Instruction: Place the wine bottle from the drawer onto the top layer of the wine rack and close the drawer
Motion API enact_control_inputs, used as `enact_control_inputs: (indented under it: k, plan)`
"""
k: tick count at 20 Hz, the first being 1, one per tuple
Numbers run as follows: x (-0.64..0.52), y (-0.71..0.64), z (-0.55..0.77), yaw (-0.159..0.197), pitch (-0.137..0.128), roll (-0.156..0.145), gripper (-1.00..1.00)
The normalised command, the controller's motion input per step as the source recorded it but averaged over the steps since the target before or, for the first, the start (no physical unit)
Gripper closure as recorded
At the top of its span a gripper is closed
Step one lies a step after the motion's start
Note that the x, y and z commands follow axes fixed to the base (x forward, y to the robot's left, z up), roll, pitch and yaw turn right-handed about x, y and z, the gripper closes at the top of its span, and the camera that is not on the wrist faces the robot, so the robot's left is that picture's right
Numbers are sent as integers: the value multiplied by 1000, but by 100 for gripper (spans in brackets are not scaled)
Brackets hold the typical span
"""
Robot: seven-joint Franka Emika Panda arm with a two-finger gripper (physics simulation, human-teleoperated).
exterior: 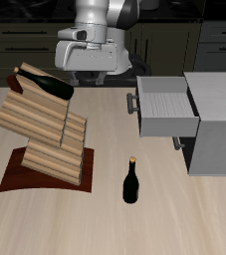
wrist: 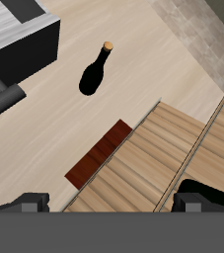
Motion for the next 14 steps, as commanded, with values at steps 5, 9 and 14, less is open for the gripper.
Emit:
enact_control_inputs:
  k: [5, 9, 14]
  plan:
    - [77, 128, -166, 21, 8, 18, -100]
    - [40, 196, -207, -4, 16, 44, -100]
    - [52, 270, -184, 18, -3, 50, -100]
